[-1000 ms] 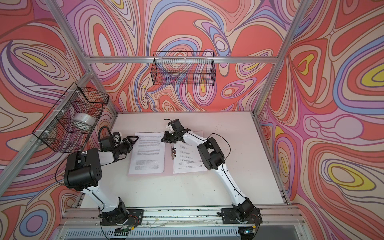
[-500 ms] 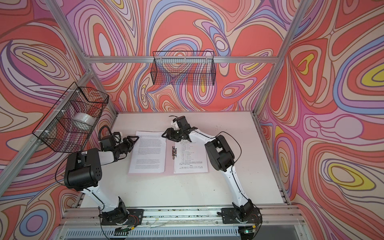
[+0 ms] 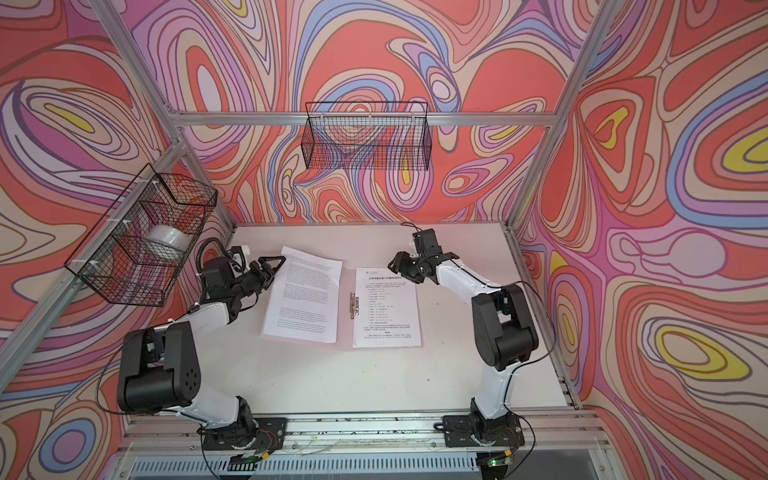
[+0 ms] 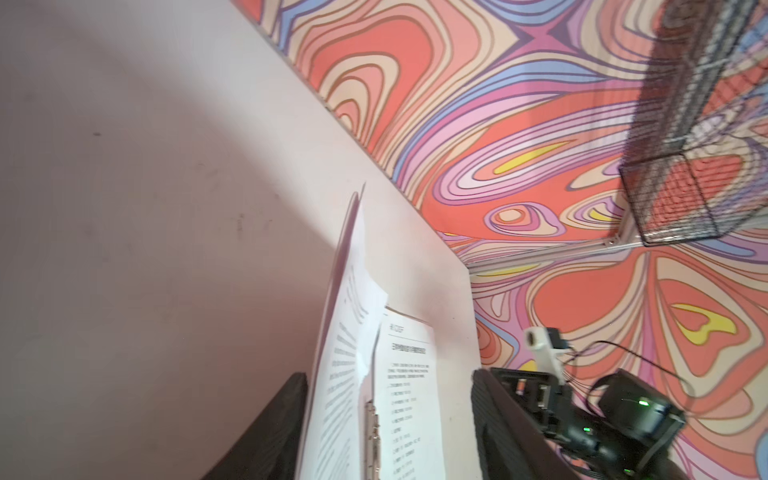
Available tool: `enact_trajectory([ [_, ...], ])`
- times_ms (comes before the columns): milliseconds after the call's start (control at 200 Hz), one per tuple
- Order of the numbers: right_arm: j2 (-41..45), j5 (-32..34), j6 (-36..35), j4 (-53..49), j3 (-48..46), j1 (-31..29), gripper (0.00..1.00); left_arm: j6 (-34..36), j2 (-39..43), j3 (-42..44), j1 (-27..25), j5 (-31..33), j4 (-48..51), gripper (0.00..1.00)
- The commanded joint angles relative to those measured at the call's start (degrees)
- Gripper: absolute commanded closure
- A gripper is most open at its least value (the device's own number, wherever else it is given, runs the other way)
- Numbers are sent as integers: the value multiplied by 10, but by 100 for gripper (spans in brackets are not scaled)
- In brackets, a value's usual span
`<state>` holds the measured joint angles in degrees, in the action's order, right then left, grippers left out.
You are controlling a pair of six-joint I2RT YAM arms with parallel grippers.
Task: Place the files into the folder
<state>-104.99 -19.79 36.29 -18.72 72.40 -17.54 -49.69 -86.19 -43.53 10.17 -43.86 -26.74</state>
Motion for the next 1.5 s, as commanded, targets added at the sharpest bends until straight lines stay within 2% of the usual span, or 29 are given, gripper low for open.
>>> enact_trajectory([
  [0, 31, 20, -2, -8, -61, 9, 39, -4, 57, -29, -30, 15, 56, 36],
  [125, 69, 22, 5, 20, -127, 21, 39, 28, 88, -77, -96, 46, 135, 36],
  [356, 99, 4, 23, 74, -215, 31, 39, 60, 105, -168, -187, 101, 230, 34],
  [591, 92, -31, 40, 137, -263, 31, 40, 54, 38, -232, -296, 141, 216, 33],
  [716, 99, -34, 46, 155, -278, 32, 40, 50, 14, -254, -309, 137, 214, 34],
  [862, 92, -42, 37, 145, -274, 32, 40, 109, 65, -211, -285, 198, 284, 30],
  [1107, 51, -42, 25, 142, -278, 32, 40, 121, 169, -19, -126, 226, 252, 26],
  [1252, 26, -49, 28, 143, -275, 32, 41, 158, 158, 20, -86, 259, 256, 24],
  [1498, 12, -42, 36, 146, -274, 32, 41, 149, 102, 82, -30, 234, 196, 20],
])
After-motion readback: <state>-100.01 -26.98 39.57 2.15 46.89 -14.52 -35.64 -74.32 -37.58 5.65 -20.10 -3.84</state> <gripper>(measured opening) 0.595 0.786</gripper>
